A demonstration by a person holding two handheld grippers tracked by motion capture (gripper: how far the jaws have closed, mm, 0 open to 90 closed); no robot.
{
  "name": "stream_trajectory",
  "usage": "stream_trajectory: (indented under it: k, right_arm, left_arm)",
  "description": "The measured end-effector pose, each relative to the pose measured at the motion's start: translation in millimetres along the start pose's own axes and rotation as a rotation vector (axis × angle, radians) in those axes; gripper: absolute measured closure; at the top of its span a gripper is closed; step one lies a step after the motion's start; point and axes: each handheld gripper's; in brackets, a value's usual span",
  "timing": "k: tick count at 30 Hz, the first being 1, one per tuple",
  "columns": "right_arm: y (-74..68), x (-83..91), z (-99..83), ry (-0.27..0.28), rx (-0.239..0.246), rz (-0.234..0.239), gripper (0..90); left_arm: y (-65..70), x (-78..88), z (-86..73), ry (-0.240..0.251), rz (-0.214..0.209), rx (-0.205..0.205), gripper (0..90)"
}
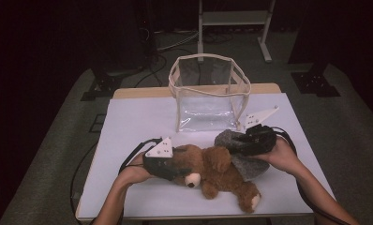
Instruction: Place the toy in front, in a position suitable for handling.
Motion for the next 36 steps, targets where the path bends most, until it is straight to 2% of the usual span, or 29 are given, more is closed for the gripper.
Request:
stream_trajectory:
  k: [3, 7, 10, 15, 20, 24, 28, 30, 33, 36]
  right_arm:
    - [-6.1, -10.2, 6.8, 0.015, 0.005, 0.043, 66.5]
    - [-18.7, -30.7, 9.2, -0.002, 0.023, 0.105, 66.4]
    - [-23.7, -33.0, 7.4, -0.014, 0.043, 0.103, 66.4]
    - [-15.2, -6.0, -3.9, -0.005, 0.024, 0.038, 66.4]
    - [-9.5, 31.7, -27.9, 0.009, -0.009, -0.046, 66.3]
    - [-7.4, 59.3, -55.8, 0.030, -0.070, -0.094, 66.3]
    - [-3.7, 76.6, -74.9, 0.053, -0.120, -0.124, 66.2]
    - [-1.5, 82.4, -79.0, 0.067, -0.139, -0.135, 66.2]
    - [0.3, 87.0, -77.3, 0.063, -0.130, -0.153, 66.2]
    - [1.0, 89.0, -69.4, 0.071, -0.118, -0.152, 66.2]
  left_arm:
    - [0.6, -0.1, 0.7, -0.006, -0.002, -0.012, 36.3]
    - [2.7, 1.0, 1.2, -0.018, -0.008, -0.025, 36.2]
    - [4.0, 1.6, 1.0, -0.018, -0.007, -0.029, 36.2]
    - [4.1, 2.1, 0.3, -0.014, -0.009, -0.015, 36.2]
    - [3.5, 2.3, 0.6, -0.017, -0.008, -0.021, 36.2]
    - [4.0, 2.0, 1.3, -0.014, -0.014, -0.022, 36.2]
    - [4.9, 1.8, 2.3, -0.016, -0.017, -0.023, 36.2]
    - [5.0, 1.9, 2.5, -0.017, -0.017, -0.024, 36.2]
    - [4.7, 2.0, 2.2, -0.017, -0.017, -0.022, 36.2]
    - [4.3, 2.1, 1.9, -0.017, -0.017, -0.024, 36.2]
Point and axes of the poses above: each handheld gripper's, and its own axes: x roughly backward along the jaws, z roughly out of its top, y roughly to its right, and after that the axes turned 15 degrees about y, right-handed
